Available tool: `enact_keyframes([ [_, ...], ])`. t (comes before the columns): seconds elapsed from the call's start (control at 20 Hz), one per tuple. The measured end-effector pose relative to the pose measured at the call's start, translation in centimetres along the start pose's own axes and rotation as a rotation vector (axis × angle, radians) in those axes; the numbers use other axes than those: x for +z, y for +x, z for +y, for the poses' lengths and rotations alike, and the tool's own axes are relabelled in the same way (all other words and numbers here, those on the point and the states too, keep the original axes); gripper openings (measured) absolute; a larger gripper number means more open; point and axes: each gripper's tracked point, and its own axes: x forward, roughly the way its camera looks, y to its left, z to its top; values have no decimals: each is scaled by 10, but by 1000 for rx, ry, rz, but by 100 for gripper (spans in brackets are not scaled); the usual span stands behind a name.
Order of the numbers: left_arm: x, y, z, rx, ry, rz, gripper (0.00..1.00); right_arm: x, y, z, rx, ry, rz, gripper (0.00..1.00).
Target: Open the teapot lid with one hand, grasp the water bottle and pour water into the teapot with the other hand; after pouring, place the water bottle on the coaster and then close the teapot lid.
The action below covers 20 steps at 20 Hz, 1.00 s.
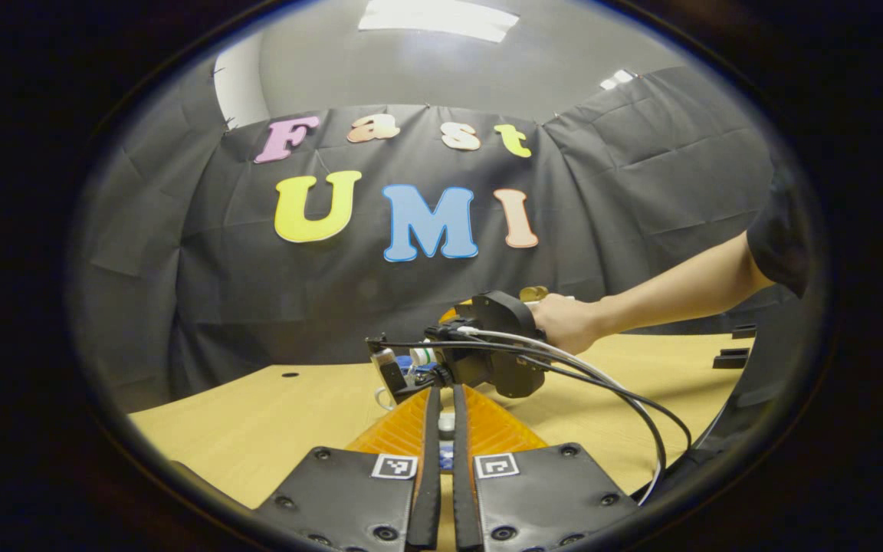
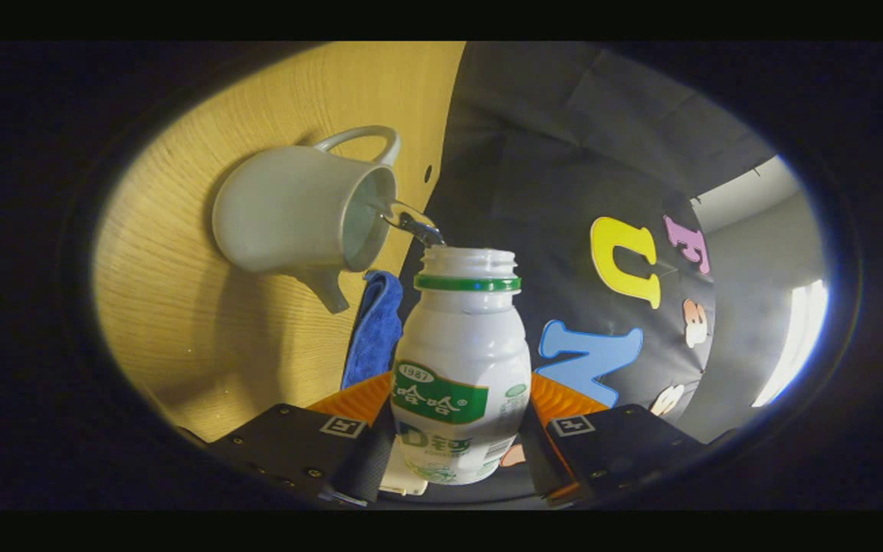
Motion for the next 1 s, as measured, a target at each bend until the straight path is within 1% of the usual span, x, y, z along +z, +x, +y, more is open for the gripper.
enact_keyframes([
  [1.0,1,-2,1,8,7,-3,13,4,7,-27,-52,-121,-24,72],
])
